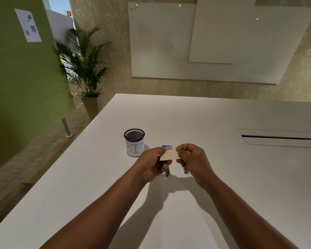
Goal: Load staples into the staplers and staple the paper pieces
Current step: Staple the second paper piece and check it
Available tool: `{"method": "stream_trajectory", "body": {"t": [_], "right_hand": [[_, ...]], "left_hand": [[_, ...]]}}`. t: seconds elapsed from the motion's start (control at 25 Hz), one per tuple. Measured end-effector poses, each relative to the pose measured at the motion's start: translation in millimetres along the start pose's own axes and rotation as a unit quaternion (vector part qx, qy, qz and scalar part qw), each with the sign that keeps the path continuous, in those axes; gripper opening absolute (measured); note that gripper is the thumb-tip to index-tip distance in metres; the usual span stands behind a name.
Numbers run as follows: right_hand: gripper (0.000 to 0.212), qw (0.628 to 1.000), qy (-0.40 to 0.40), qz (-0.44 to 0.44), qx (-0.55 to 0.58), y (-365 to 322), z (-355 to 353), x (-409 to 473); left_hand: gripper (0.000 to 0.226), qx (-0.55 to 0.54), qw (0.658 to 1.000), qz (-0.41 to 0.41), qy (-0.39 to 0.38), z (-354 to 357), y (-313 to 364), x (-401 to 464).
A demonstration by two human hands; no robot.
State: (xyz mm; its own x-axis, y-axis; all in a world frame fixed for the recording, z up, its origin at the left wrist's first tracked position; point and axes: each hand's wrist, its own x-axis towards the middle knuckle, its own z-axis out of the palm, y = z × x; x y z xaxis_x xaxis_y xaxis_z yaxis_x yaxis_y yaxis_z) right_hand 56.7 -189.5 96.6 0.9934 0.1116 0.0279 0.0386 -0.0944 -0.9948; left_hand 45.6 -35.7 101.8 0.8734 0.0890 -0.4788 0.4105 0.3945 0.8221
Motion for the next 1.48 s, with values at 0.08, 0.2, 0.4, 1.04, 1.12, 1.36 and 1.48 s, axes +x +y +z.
{"method": "stream_trajectory", "body": {"t": [0.08,0.2,0.4,1.04,1.12,1.36,1.48], "right_hand": [[0.017,1.0,0.003,0.004,0.008,0.3,0.2,-0.1],[0.019,1.0,0.005,0.013,0.021,0.5,0.5,-0.5],[0.018,1.0,0.012,0.008,0.013,1.8,-0.3,-1.7],[0.014,1.0,0.006,0.004,0.004,7.1,1.0,-4.1],[0.014,1.0,0.007,0.004,0.002,8.4,1.3,-2.9],[0.014,0.998,-0.035,-0.018,-0.044,13.0,6.8,3.0],[0.027,0.996,-0.04,-0.019,-0.079,15.7,8.7,8.0]], "left_hand": [[0.015,-0.003,1.0,-0.007,-0.005,-1.2,0.1,-0.4],[0.02,-0.002,1.0,-0.009,-0.009,-2.4,0.3,0.2],[0.007,0.013,1.0,0.013,-0.021,-6.6,-1.4,2.1],[0.027,0.05,0.997,0.037,-0.047,-12.1,-3.1,-0.4],[0.035,0.054,0.996,0.037,-0.055,-14.5,-1.8,0.4],[0.006,0.038,0.998,0.047,0.019,-18.3,-6.8,13.0],[0.013,0.026,0.998,0.058,0.019,-24.4,-10.7,20.4]]}}
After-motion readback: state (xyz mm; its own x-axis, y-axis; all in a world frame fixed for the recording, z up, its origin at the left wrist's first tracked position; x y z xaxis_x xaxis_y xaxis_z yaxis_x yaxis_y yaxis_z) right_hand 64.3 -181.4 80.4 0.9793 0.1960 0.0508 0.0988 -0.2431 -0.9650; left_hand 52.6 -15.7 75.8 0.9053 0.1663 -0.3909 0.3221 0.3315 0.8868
